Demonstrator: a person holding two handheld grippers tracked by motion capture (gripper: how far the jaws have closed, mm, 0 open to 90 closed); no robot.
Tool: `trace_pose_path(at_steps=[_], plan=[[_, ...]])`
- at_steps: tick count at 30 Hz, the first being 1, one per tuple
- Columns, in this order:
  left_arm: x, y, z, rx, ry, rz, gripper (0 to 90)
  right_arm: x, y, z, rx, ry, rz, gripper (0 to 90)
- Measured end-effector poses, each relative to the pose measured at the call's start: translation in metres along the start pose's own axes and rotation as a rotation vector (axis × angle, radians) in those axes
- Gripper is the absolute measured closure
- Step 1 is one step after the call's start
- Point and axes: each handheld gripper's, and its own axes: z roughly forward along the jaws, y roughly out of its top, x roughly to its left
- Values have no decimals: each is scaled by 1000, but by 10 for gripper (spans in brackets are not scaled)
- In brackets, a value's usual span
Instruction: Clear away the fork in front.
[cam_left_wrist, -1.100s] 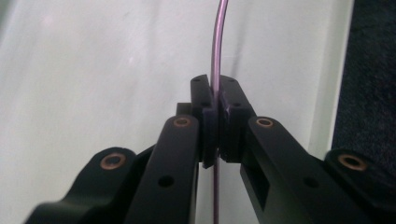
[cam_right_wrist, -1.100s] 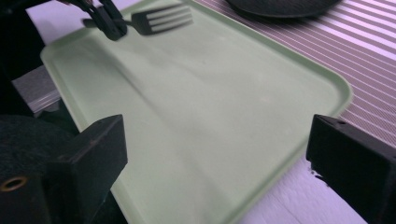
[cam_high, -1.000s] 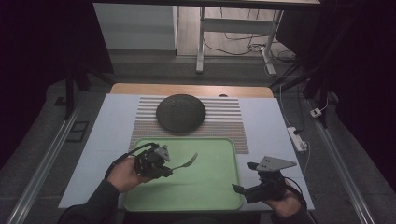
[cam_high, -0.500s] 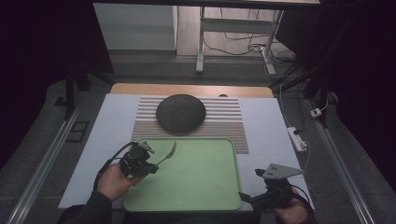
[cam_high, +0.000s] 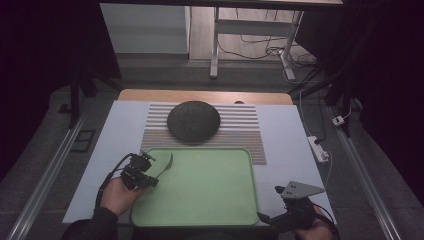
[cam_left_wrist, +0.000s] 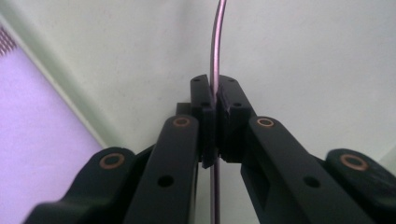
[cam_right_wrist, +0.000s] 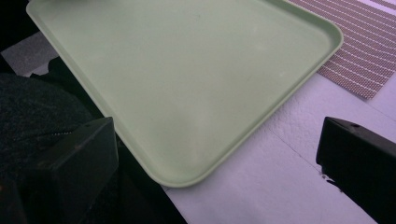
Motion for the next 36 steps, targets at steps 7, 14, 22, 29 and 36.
trace_pose_path(at_steps=[7, 14, 22, 29, 36], plan=[[0, 2, 6, 51, 44, 4, 853, 0, 0, 0, 4, 6, 0, 0], [0, 2, 9, 68, 44, 8, 841, 0, 0, 1, 14, 10, 0, 0], [0, 2, 4, 34, 37, 16, 776, -1, 0, 1, 20, 18, 5, 0], [3, 10, -7, -68, 64, 23, 782, -1, 0, 2, 24, 21, 7, 0], [10, 29, -2, -128, 28, 15, 884, -1, 0, 3, 29, 23, 10, 0]])
